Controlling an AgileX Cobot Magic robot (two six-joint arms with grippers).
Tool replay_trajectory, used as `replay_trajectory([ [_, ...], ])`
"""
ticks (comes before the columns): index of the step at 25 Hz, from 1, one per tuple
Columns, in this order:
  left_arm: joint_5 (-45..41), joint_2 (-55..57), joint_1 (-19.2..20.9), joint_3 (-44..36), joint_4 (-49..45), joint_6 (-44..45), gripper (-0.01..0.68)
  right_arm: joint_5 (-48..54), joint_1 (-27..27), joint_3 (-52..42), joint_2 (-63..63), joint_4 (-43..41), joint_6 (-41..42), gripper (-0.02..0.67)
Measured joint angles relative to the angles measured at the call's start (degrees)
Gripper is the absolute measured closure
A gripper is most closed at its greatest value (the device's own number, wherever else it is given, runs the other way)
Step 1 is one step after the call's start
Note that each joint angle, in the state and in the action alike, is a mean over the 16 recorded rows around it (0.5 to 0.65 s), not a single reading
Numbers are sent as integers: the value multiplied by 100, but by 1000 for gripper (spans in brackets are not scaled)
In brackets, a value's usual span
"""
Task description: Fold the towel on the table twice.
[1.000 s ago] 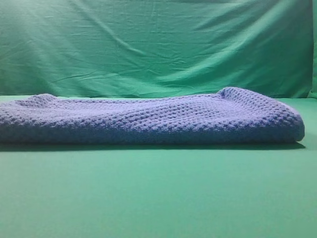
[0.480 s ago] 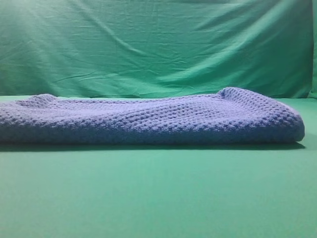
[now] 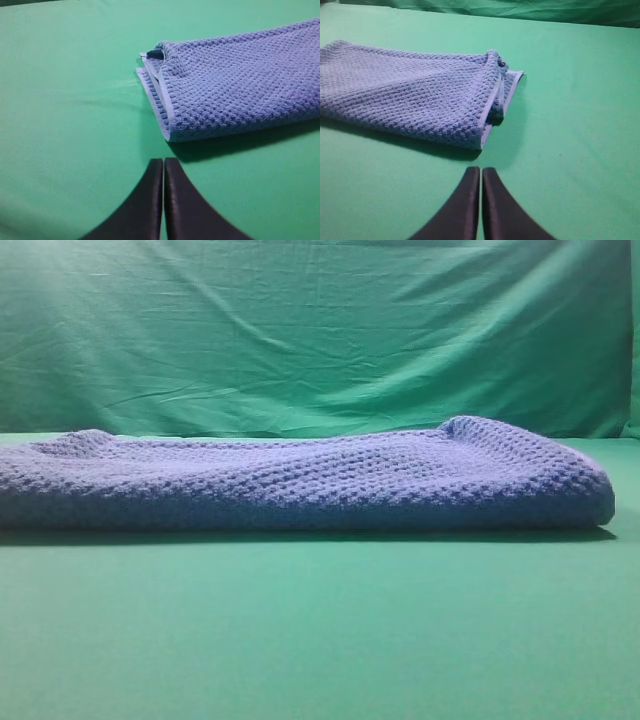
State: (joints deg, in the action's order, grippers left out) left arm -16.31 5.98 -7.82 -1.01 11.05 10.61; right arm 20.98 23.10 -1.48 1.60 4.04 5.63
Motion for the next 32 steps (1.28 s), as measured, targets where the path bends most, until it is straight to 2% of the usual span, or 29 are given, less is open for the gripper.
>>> replay_trajectory([
  [11, -13, -500, 513, 0, 2, 3, 673, 22, -1106, 0, -120, 0, 0, 649],
  [17, -15, -654, 645, 0, 6, 3, 673, 23, -1709, 0, -199, 0, 0, 649],
  [23, -15, -660, 652, 0, 9, 3, 673, 23, -1948, 0, -220, 0, 0, 649],
  [32, -47, -660, 652, 0, 10, 3, 673, 24, -1988, 0, -220, 0, 0, 649],
])
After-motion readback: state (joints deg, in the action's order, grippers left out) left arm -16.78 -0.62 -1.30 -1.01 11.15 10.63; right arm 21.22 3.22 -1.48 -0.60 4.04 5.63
